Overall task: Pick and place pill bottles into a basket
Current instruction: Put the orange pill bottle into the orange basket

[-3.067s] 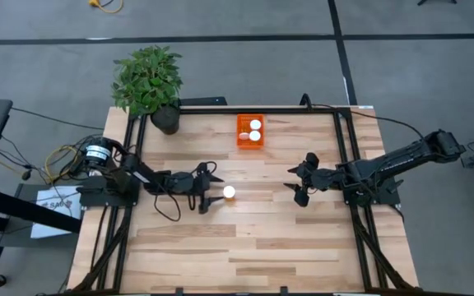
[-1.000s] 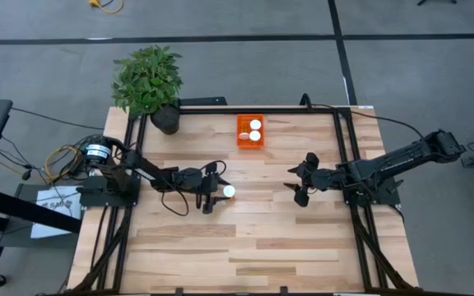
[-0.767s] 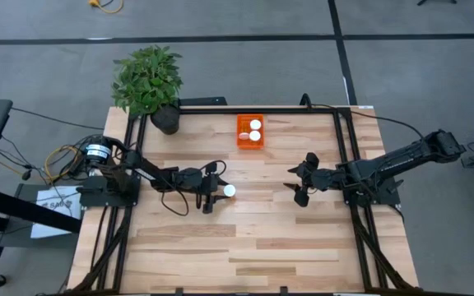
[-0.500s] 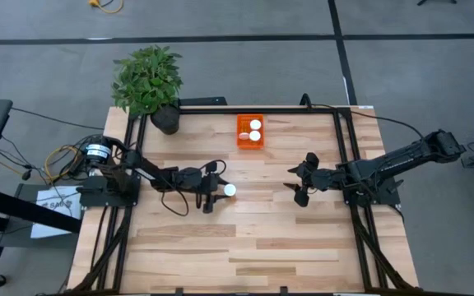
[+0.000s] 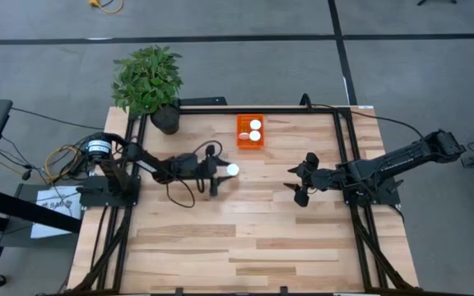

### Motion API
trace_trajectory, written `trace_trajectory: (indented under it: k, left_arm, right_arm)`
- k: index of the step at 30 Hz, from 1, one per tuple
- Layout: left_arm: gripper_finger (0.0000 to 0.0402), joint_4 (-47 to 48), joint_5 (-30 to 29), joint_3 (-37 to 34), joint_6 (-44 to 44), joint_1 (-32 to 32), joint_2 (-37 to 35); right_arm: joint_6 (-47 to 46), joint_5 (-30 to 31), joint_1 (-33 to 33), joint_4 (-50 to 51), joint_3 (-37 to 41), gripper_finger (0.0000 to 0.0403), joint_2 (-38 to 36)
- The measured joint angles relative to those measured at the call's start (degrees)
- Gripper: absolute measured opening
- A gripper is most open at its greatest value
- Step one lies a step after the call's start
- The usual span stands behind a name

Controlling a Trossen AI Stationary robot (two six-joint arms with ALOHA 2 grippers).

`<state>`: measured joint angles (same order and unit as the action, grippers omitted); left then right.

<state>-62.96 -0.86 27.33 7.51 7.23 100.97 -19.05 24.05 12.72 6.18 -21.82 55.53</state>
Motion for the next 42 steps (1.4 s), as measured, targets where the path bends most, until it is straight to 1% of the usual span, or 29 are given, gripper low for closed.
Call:
trace_trajectory:
  k: [3, 7, 10, 16, 22, 28, 30, 33, 42]
  left_arm:
    - [0.0184, -2.47, 0.0, 0.13, 0.0, 2.45, 0.0]
    - [0.0184, -1.66, 0.03, 3.0, -0.26, 5.41, 0.0]
    - [0.0184, 2.36, 0.87, 6.53, 0.17, 6.98, 0.0]
    - [0.0184, 14.04, 1.09, 14.47, 2.18, 9.41, 0.0]
    - [0.0184, 20.2, 1.09, 19.39, 2.1, 12.3, 0.0]
    - [0.0184, 22.56, 1.41, 20.28, 0.73, 14.84, 0.19]
    - [0.0184, 22.6, 2.57, 20.28, -0.42, 15.16, 0.41]
    - [0.0184, 22.68, 2.67, 20.28, -0.77, 15.15, 0.44]
    - [0.0184, 23.2, -1.19, 20.28, -0.99, 14.24, 0.44]
  right_arm:
    - [0.02, 0.0, -0.01, -0.21, 0.0, 0.0249, 0.0]
    - [0.02, 0.0, -0.01, -0.39, 0.0, 0.0249, -0.01]
    - [0.04, 0.0, -0.01, -0.46, 0.0, 0.0249, 0.0]
    - [0.08, 0.0, -0.01, -0.46, 0.0, 0.0249, 0.0]
    - [0.09, 0.0, -0.01, -0.44, 0.0, 0.0249, 0.0]
    - [0.09, 0.0, 0.0, -0.44, 0.0, 0.0249, -0.01]
    - [0.13, 0.0, -0.01, -0.44, 0.0, 0.0249, 0.0]
    - [0.15, 0.0, -0.01, -0.48, 0.0, 0.0249, -0.01]
    - [0.13, 0.02, -0.01, -0.66, 0.0, 0.0249, -0.01]
